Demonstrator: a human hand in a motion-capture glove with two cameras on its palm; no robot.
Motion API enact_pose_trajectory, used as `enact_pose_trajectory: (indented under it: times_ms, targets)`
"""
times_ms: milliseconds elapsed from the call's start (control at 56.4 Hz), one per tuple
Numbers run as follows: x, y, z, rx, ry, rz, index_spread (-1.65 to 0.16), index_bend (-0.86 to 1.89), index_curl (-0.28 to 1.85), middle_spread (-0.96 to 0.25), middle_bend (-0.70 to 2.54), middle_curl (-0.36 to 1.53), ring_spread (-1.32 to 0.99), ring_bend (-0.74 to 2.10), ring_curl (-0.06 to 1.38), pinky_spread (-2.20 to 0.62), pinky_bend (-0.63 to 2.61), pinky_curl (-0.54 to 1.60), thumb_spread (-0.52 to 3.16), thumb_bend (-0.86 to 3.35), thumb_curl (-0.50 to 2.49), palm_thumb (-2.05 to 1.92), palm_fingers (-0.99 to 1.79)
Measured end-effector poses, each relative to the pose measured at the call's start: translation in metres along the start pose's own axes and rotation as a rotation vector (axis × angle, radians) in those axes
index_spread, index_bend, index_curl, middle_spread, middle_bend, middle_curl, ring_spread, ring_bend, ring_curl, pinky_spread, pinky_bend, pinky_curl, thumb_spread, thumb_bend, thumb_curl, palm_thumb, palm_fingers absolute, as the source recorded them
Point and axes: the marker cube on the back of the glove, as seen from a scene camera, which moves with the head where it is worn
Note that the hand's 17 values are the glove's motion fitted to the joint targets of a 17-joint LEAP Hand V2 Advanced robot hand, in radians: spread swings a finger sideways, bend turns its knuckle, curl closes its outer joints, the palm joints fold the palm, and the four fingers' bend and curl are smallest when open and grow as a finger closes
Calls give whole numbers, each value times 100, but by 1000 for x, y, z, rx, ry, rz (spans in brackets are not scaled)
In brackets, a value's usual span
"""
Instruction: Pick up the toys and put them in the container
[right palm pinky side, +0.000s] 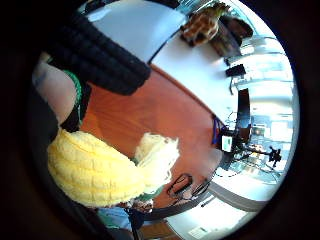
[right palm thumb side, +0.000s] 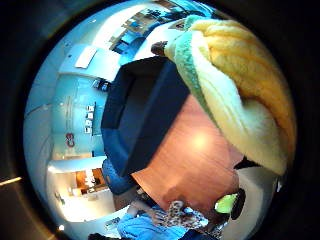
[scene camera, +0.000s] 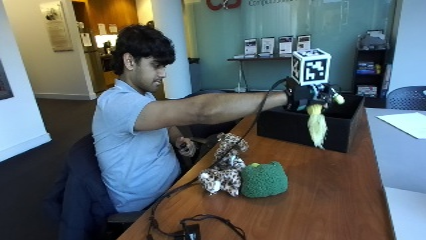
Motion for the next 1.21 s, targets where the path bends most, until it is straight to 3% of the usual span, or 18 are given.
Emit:
enact_pose_trajectory:
  times_ms: [284,443,585,709,745,780,940,1206]
  targets:
    - [-148,-2,-62,43,8,-272,-31,16,20,-25,82,75,-31,151,69,-33,138,59,166,87,27,18,22]
    - [-231,-6,-51,-7,44,-377,-31,14,21,-25,83,78,-31,154,68,-33,141,59,165,99,28,13,23]
    - [-261,-7,-31,-98,42,-402,-31,11,20,-24,83,80,-30,155,68,-33,144,59,164,107,28,6,20]
    - [-257,-8,-20,-192,94,-379,-31,12,21,-21,79,77,-26,144,64,-29,139,58,161,103,23,-7,0]
    - [-251,-9,-21,-198,106,-373,-31,22,24,-16,61,70,-22,111,55,-18,128,54,156,91,16,-19,-46]
    - [-246,-9,-24,-186,112,-372,-30,27,26,-13,46,65,-19,86,50,-13,122,52,153,78,11,-25,-62]
    - [-207,0,-47,-156,111,-326,-29,15,27,-5,16,51,-11,37,32,-1,100,42,138,35,2,-21,-40]
    - [-102,52,-91,-81,134,-194,-29,9,22,-3,11,37,-8,19,28,5,87,36,127,-4,4,-11,-27]
